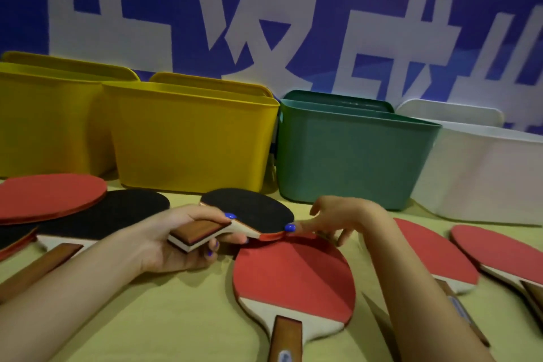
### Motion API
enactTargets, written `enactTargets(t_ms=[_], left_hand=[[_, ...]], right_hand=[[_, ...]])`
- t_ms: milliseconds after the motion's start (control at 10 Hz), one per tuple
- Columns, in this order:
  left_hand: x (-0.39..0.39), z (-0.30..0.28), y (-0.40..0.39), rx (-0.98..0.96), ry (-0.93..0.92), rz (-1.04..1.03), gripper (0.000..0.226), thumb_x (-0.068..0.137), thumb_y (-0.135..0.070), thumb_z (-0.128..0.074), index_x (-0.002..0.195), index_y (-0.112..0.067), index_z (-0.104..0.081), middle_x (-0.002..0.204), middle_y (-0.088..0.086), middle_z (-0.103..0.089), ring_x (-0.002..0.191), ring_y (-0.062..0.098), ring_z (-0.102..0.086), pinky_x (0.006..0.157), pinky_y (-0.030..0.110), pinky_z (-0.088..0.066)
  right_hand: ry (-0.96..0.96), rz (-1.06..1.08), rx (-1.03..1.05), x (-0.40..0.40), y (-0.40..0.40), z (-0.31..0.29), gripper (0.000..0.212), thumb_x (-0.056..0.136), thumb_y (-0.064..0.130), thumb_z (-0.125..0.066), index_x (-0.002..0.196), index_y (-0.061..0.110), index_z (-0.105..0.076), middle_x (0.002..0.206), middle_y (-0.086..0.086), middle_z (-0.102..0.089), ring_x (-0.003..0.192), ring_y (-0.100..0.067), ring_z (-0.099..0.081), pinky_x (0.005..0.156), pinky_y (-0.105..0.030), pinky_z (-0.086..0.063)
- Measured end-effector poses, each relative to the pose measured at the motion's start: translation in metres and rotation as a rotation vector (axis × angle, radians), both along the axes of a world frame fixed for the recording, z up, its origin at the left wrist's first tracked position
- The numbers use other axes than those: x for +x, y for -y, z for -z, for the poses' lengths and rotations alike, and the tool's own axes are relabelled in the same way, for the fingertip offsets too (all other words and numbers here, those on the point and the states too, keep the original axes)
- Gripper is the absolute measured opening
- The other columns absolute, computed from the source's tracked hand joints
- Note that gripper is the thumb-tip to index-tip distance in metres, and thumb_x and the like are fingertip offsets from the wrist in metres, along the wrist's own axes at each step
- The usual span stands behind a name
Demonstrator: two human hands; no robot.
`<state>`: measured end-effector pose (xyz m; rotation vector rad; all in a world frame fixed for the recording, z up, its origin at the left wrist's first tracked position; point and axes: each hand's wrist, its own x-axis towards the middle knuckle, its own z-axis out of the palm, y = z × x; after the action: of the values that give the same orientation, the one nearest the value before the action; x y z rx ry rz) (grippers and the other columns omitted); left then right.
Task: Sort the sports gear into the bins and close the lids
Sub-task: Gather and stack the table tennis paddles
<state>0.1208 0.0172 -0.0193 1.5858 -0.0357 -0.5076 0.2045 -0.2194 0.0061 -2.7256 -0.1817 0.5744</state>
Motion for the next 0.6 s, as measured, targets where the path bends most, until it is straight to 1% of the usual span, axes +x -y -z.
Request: enactTargets(t_ms=[100,200,300,400,500,600], left_hand=[[0.019,0.012,-0.004,-0.129,-0.167,-0.113,0.069,0.051,-0.025,-0.084,0.107,0.009,-0.062,0.097,0.022,-0.07,0.056,0.016,-0.063,0.053,0.027,-0.055],[0.019,0.01,-0.001,-0.309,-0.266,-0.158,0.038,0.07,-0.007,-0.063,0.099,0.017,-0.066,0.095,0.029,-0.069,0.059,0.025,-0.067,0.056,0.034,-0.059],[0.023,0.011,-0.002,-0.278,-0.284,-0.177,0.029,0.07,-0.008,-0.063,0.085,0.016,-0.07,0.094,0.029,-0.069,0.061,0.026,-0.069,0.06,0.036,-0.06],[0.02,0.008,0.001,-0.271,-0.274,-0.216,0.028,0.07,-0.007,-0.063,0.084,0.016,-0.07,0.094,0.03,-0.069,0.061,0.026,-0.07,0.059,0.035,-0.06],[0.019,0.008,0.001,-0.276,-0.299,-0.217,0.03,0.072,-0.005,-0.061,0.088,0.019,-0.068,0.092,0.031,-0.068,0.061,0.029,-0.069,0.058,0.035,-0.059],[0.021,0.008,-0.001,-0.241,-0.299,-0.179,0.033,0.073,-0.007,-0.059,0.089,0.021,-0.067,0.093,0.032,-0.067,0.064,0.03,-0.069,0.06,0.035,-0.059]], right_hand=[[-0.097,-0.04,-0.056,-0.004,0.002,-0.002,0.074,0.075,0.051,-0.071,0.131,0.009,-0.048,0.128,-0.009,-0.05,0.115,-0.025,-0.052,0.09,-0.036,-0.054],[-0.122,-0.062,-0.106,0.0,-0.003,0.003,0.069,0.075,0.045,-0.073,0.129,0.011,-0.048,0.116,-0.006,-0.051,0.104,-0.024,-0.053,0.091,-0.035,-0.052],[-0.17,-0.036,-0.092,0.005,-0.007,0.009,0.073,0.074,0.046,-0.073,0.132,0.009,-0.046,0.128,-0.011,-0.051,0.11,-0.025,-0.052,0.087,-0.033,-0.051],[-0.179,-0.027,-0.075,0.008,-0.008,0.013,0.079,0.072,0.048,-0.073,0.135,0.008,-0.045,0.135,-0.012,-0.049,0.114,-0.025,-0.05,0.085,-0.031,-0.049],[-0.176,-0.026,-0.034,0.011,-0.007,0.015,0.078,0.073,0.048,-0.073,0.134,0.007,-0.047,0.134,-0.01,-0.051,0.106,-0.021,-0.049,0.086,-0.03,-0.047],[-0.167,-0.018,0.006,0.014,-0.004,0.016,0.076,0.071,0.048,-0.075,0.131,0.008,-0.049,0.125,-0.008,-0.053,0.103,-0.02,-0.05,0.083,-0.029,-0.047]])
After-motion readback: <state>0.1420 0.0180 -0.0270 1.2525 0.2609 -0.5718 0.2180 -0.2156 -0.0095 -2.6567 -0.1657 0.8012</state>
